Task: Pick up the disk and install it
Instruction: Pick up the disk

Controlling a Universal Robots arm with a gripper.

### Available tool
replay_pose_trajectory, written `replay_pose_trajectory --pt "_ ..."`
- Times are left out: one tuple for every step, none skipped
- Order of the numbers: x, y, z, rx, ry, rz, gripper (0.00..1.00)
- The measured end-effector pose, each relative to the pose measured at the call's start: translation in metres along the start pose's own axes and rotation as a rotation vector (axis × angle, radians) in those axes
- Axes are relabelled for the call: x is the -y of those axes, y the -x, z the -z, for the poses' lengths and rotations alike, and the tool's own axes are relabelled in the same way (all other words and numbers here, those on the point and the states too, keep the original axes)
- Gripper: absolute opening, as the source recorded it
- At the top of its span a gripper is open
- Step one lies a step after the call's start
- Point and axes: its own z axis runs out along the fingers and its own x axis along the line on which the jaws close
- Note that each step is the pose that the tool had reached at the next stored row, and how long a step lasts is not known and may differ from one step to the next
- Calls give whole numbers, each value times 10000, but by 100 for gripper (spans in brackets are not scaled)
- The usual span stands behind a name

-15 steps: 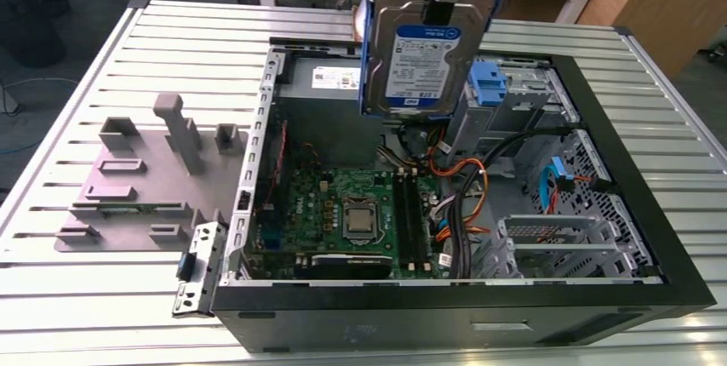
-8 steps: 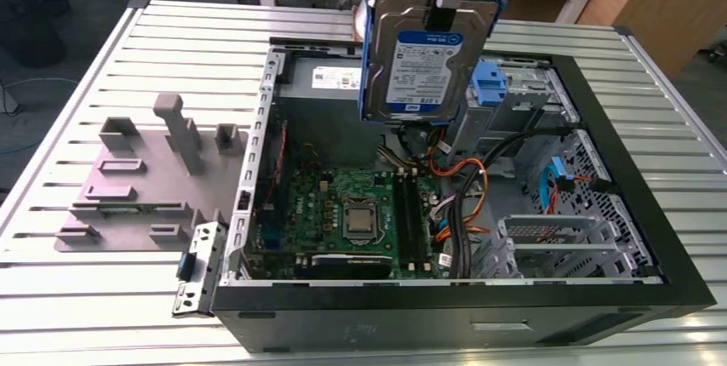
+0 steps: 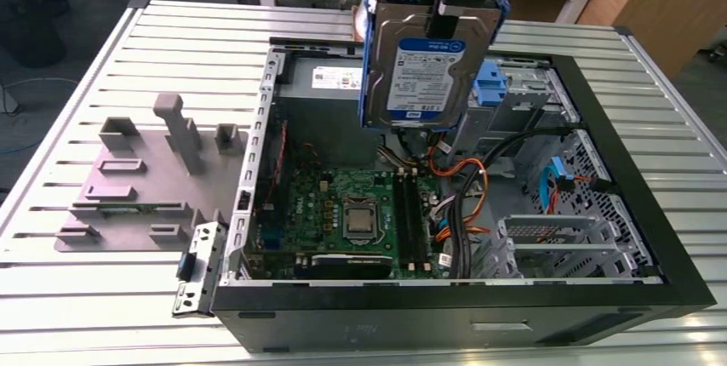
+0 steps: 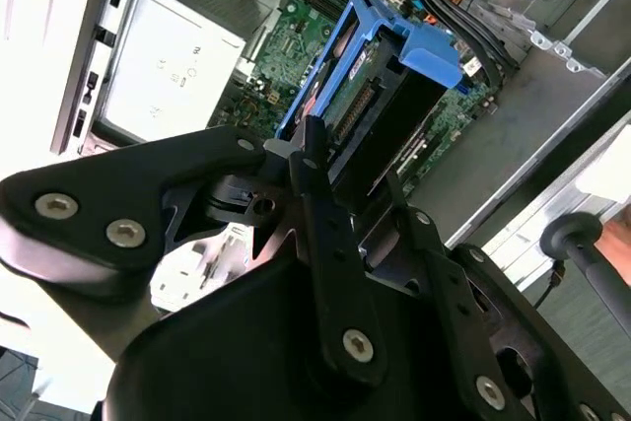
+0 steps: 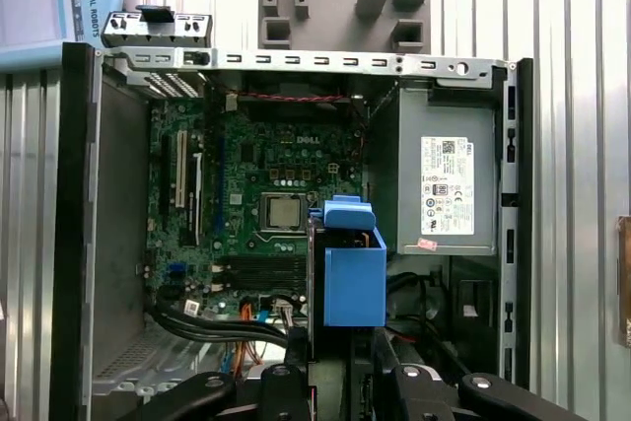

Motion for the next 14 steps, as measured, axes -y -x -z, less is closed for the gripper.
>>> replay_pose_trajectory --pt "0 -12 0 0 0 0 35" --pt "0 -23 0 0 0 0 35" --pt "0 -34 0 1 0 0 35" --pt "0 -45 1 0 0 -1 35" --pt "0 -56 1 1 0 0 35" --pt "0 -66 1 1 0 0 35" --pt "1 -77 2 0 0 -1 35" --pt "1 -87 2 1 0 0 35" --pt "1 -98 2 2 0 0 35" --pt "1 -110 2 1 0 0 35" --pt "1 -121 3 0 0 0 35" --pt "1 -132 3 1 0 0 35" --pt "2 -144 3 1 0 0 35" --pt "2 -157 4 0 0 0 35"
